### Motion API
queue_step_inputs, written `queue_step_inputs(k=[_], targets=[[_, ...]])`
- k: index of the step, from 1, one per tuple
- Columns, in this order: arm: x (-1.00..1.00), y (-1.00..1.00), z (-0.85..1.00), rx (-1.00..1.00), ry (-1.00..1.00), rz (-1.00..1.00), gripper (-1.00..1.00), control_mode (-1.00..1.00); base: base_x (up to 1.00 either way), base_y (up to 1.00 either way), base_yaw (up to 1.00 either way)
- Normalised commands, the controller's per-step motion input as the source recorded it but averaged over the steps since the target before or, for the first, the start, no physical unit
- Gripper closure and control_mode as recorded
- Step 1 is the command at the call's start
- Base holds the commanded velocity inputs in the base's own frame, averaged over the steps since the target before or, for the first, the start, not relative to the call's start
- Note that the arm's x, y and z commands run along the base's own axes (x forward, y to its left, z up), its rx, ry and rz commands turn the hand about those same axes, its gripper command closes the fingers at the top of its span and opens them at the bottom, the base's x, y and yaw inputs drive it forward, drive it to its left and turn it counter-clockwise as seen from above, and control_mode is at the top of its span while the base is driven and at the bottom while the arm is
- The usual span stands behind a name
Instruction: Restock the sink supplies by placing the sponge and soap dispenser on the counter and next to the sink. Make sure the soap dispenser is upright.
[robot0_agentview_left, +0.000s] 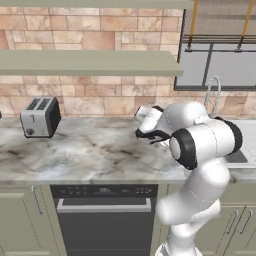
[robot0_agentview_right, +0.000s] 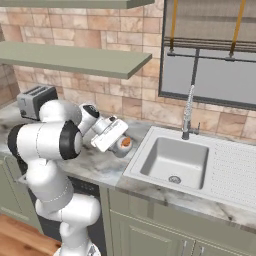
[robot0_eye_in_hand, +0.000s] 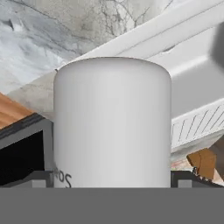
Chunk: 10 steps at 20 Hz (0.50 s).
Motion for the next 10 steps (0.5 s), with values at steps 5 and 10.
queue_step_inputs(k=[5, 10], targets=[[0.69, 0.11, -0.2, -0.08, 0.27, 0.07, 1.0, -1.0, 0.0, 0.0, 0.0], [0.72, 0.0, 0.0, -0.09, 0.28, 0.04, 1.0, -1.0, 0.0, 0.0, 0.0]])
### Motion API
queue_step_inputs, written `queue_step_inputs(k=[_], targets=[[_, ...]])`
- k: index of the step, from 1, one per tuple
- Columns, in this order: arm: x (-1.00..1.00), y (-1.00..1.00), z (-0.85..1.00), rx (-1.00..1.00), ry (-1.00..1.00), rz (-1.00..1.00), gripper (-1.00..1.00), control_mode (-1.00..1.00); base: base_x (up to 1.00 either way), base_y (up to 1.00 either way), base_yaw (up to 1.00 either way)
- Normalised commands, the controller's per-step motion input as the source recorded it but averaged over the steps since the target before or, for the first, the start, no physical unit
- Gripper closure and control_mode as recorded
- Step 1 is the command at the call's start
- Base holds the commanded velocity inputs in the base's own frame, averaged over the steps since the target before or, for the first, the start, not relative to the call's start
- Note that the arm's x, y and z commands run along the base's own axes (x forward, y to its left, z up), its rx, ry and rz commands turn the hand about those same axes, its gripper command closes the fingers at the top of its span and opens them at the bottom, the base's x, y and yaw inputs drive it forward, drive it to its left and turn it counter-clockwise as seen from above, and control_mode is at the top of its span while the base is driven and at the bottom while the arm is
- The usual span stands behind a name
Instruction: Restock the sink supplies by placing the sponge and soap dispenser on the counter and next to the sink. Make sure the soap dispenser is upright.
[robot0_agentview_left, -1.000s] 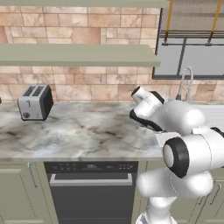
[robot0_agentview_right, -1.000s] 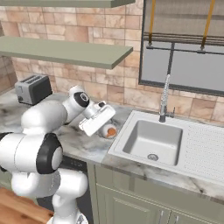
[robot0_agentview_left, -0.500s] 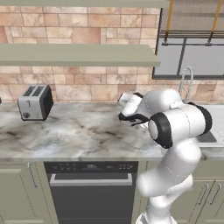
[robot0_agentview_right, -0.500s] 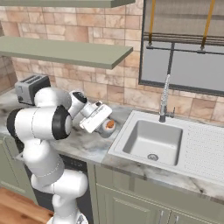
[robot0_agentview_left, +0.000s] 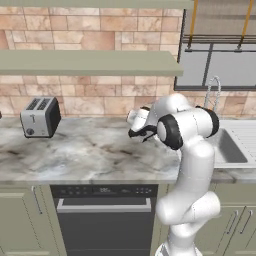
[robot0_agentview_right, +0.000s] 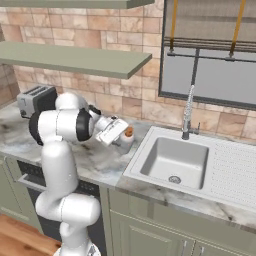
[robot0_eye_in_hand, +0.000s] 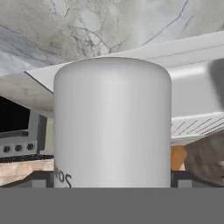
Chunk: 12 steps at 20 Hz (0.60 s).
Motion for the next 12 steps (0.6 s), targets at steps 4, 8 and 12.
queue_step_inputs(k=[4, 8, 12], targets=[[0.61, 0.09, -0.14, -0.07, 0.17, 0.0, 1.0, -1.0, 0.0, 0.0, 0.0], [0.67, 0.23, -0.31, -0.1, 0.07, 0.0, 1.0, -1.0, 0.0, 0.0, 0.0], [0.6, 0.07, -0.31, -0.08, 0.0, 0.0, 1.0, -1.0, 0.0, 0.0, 0.0]])
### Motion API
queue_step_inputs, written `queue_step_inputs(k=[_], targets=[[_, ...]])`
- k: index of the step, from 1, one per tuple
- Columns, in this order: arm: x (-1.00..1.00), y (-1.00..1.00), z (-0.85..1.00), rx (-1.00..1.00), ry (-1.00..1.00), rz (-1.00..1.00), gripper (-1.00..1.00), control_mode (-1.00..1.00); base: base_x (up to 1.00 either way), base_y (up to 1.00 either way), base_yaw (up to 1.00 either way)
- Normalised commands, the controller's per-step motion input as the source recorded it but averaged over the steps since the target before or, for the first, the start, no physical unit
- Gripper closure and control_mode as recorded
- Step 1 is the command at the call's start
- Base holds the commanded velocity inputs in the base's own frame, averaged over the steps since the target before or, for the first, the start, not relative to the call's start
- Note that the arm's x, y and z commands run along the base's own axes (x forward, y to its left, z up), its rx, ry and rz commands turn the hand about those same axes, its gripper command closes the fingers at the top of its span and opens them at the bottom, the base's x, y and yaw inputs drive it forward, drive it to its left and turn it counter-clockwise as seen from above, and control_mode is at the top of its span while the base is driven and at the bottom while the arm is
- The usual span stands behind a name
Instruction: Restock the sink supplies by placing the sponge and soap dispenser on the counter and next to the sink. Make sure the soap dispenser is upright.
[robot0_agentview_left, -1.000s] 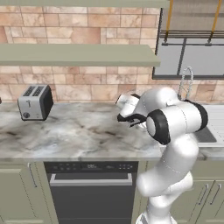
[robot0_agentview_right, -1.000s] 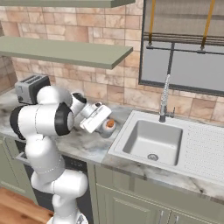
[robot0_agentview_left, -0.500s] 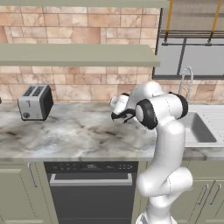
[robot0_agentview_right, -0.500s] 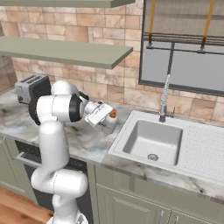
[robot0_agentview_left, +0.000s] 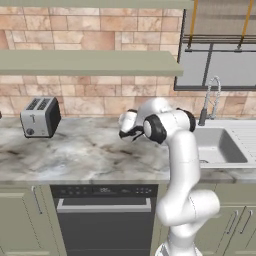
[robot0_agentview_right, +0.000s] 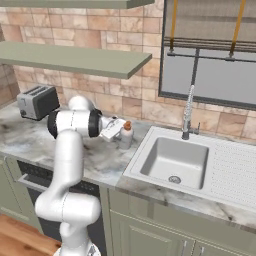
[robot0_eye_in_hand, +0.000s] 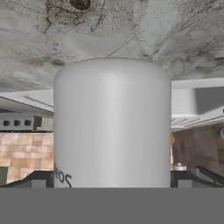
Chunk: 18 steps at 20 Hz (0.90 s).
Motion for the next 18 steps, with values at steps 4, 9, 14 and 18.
queue_step_inputs(k=[4, 9, 14, 18], targets=[[0.39, 0.0, -0.31, -0.07, 0.0, 0.0, 1.0, -1.0, 0.0, 0.0, 0.0], [0.03, 0.0, -0.32, -0.09, -0.03, 0.0, 1.0, -1.0, 0.0, 0.0, 0.0], [-0.07, -0.01, -0.2, -0.06, -0.09, 0.0, 1.0, -1.0, 0.0, 0.0, 0.0], [-0.16, -0.14, -0.04, -0.01, -0.03, 0.01, 1.0, -1.0, 0.0, 0.0, 0.0]])
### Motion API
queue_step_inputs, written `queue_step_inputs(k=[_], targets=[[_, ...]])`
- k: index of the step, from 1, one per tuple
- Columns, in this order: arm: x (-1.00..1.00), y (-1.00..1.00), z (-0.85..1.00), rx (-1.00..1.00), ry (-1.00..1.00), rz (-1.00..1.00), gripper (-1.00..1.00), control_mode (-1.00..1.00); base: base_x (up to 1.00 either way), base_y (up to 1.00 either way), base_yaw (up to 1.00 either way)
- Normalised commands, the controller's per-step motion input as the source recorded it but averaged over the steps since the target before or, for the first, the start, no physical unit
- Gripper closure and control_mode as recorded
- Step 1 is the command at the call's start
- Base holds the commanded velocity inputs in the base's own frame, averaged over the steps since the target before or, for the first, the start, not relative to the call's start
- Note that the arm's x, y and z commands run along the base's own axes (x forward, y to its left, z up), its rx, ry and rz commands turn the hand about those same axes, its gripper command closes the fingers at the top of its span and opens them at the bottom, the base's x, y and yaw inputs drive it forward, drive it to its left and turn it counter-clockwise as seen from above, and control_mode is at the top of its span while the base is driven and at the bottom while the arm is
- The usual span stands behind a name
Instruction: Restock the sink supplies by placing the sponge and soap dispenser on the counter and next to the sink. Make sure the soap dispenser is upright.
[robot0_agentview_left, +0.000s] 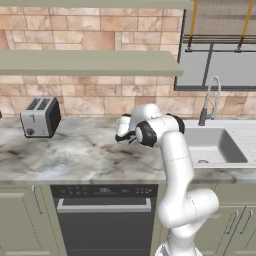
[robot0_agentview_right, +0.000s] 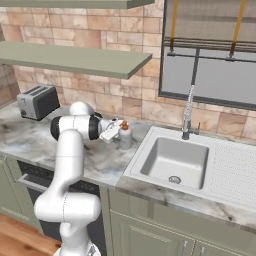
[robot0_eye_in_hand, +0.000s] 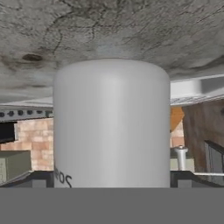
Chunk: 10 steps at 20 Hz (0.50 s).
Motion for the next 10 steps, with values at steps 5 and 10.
queue_step_inputs(k=[5, 10], targets=[[-0.02, -0.12, 0.0, -0.01, 0.04, 0.05, 1.0, -1.0, 0.0, 0.0, 0.0], [0.0, -0.11, -0.02, -0.03, 0.12, 0.1, 1.0, -1.0, 0.0, 0.0, 0.0]])
